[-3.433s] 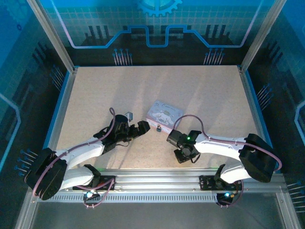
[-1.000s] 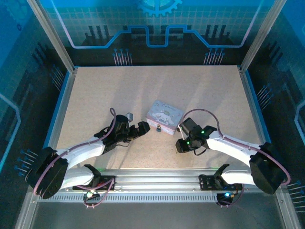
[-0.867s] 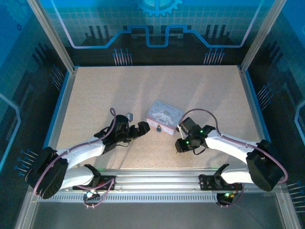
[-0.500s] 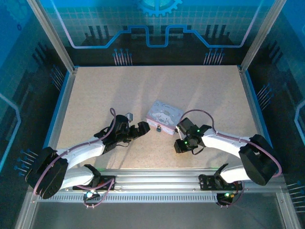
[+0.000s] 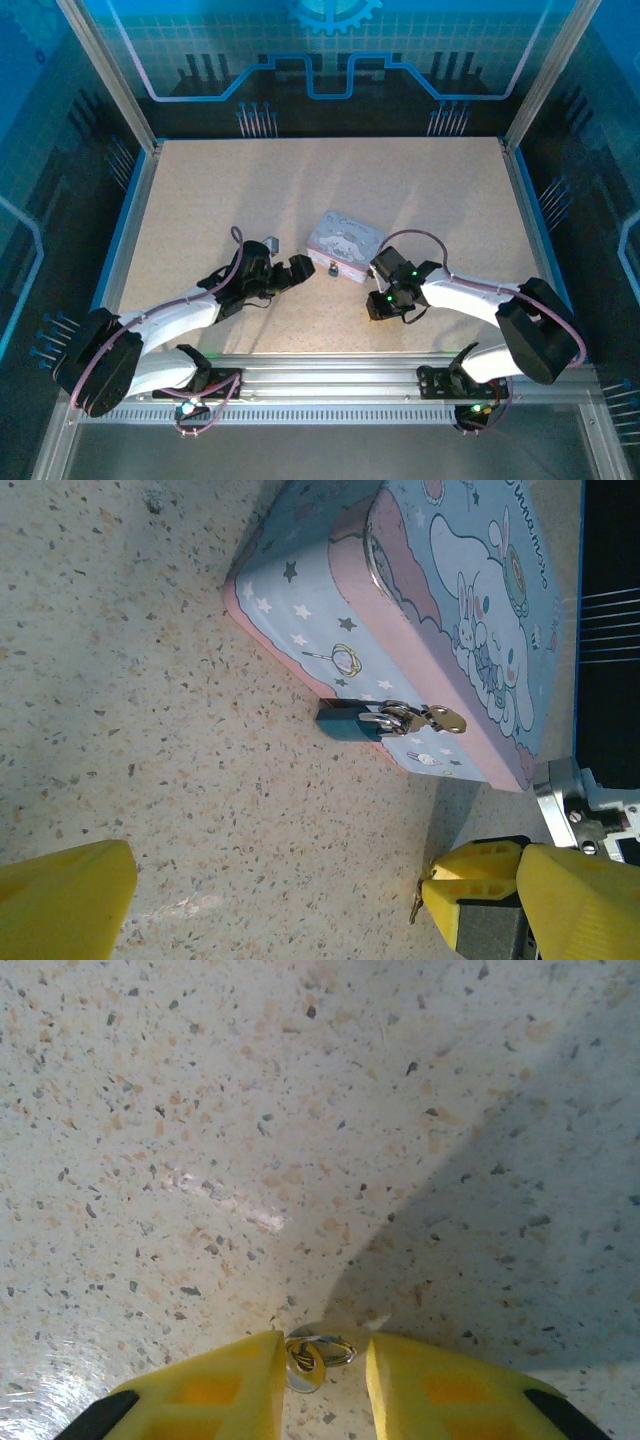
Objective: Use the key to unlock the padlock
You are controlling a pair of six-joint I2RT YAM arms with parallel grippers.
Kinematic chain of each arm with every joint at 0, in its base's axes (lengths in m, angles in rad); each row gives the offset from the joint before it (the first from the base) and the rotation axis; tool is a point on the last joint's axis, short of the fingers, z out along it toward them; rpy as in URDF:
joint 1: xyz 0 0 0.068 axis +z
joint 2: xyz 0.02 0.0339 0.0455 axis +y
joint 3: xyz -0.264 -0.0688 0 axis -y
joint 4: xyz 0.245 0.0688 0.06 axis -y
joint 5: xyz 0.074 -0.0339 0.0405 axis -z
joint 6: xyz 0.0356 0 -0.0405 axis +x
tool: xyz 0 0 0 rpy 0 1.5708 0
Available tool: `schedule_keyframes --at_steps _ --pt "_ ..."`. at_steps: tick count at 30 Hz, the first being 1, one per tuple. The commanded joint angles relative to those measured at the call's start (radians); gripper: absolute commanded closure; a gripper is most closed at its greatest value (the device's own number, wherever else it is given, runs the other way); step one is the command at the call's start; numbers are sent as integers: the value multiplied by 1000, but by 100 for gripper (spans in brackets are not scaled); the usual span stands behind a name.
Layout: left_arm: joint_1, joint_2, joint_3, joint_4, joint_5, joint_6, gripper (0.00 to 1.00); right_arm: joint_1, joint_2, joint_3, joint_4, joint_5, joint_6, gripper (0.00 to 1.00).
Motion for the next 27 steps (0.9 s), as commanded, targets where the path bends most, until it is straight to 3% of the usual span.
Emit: schedule_keyframes --at_steps 1,10,27 --pt "-6 -6 26 -10 -3 5 1 -5 31 -15 27 -24 15 71" --pt "-7 -4 25 -7 -1 4 1 -5 75 6 33 -18 18 71" --pt "-7 0 26 -1 1 5 1 -4 -12 -11 -4 -6 31 96"
